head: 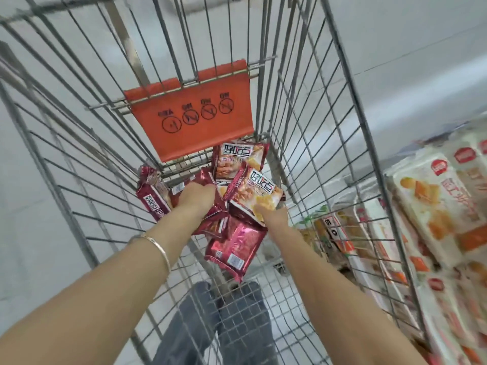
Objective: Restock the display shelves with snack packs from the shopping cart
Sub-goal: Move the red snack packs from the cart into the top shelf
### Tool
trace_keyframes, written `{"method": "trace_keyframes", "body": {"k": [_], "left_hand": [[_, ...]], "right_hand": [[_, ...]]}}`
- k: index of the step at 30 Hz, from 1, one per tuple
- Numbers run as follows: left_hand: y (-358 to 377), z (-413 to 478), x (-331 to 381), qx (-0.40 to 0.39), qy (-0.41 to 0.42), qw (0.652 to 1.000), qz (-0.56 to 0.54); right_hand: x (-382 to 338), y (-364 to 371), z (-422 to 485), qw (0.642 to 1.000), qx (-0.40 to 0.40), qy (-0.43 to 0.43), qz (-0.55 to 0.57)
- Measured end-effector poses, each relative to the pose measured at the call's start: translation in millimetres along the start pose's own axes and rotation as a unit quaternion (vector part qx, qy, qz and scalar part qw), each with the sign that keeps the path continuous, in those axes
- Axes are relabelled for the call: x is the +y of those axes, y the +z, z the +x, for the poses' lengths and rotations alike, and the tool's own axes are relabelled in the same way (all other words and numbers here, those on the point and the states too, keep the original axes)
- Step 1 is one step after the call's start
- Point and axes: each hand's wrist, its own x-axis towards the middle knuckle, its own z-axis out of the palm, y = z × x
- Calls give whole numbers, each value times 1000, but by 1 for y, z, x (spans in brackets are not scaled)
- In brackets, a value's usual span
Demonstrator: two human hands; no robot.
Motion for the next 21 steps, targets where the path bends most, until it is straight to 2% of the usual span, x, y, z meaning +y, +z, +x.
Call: {"method": "trace_keyframes", "body": {"k": [3, 6, 8, 10, 12, 13, 15, 17, 18, 19, 21], "left_hand": [[4, 5, 4, 8, 1, 1000, -23], [-2, 4, 13, 14, 8, 999, -47], [-7, -3, 19, -43, 27, 998, -23], [-15, -17, 28, -139, 39, 989, 3], [-22, -25, 33, -229, 44, 972, -19], [-24, -24, 34, -233, 38, 971, -36], [-29, -25, 37, -168, 31, 982, -80], [-34, -14, 30, -49, 58, 989, -126], [-37, -9, 25, 7, 70, 988, -134], [-41, -4, 20, 35, 74, 987, -141], [-46, 6, 10, 70, 81, 984, -139]], "right_hand": [[-2, -21, -21, 996, -79, 29, 20], [-8, -49, -45, 990, -131, 9, 56], [-16, -61, -63, 987, -152, -42, 31], [-30, -71, -86, 980, -175, -94, -21], [-44, -77, -106, 965, -212, -133, -76], [-51, -77, -115, 957, -238, -141, -88], [-50, -70, -115, 954, -257, -136, -70], [-33, -55, -97, 973, -177, -122, -87], [-20, -46, -86, 974, -127, -113, -150], [-7, -36, -78, 966, -112, -94, -216], [20, -12, -71, 927, -135, -85, -340]]}}
